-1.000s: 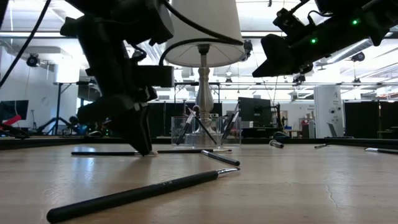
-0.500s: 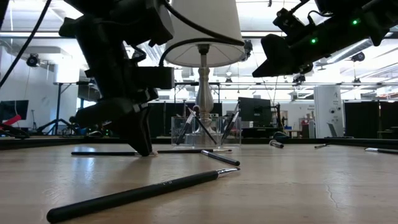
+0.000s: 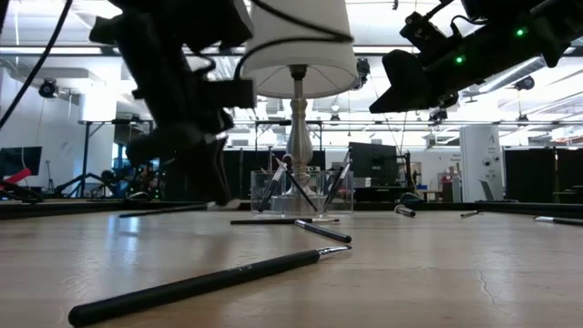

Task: Put items in baskets/containers
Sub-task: Put the black eyeshadow brush into the transparent organizer

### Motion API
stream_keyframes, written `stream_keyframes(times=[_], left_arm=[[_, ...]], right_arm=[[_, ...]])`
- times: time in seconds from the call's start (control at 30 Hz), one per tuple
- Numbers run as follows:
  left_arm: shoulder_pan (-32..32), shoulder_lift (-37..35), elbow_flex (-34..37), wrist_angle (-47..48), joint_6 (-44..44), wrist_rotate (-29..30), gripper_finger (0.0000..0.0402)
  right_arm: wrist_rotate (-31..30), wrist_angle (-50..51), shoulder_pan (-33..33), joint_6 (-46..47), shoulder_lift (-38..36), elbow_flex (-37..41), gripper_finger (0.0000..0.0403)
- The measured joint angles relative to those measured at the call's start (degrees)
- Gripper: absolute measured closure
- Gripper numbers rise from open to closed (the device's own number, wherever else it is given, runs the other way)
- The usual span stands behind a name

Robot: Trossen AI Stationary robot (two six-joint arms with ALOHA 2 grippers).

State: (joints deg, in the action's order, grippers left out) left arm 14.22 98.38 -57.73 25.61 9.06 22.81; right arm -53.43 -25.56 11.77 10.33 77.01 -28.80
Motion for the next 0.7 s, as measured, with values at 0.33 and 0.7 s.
stream_keyframes(times=[0.33, 0.7], left_arm=[[0.02, -10.98, 5.99, -9.36, 2.21, 6.88, 0.0401], [-5.92, -27.61, 32.90, -64.04, -4.00, 8.22, 0.0401]], right_arm=[[1.22, 0.04, 0.00, -0.17, 0.00, 0.00, 0.0394], [1.24, -0.35, 0.00, -0.28, 0.00, -0.02, 0.0394]])
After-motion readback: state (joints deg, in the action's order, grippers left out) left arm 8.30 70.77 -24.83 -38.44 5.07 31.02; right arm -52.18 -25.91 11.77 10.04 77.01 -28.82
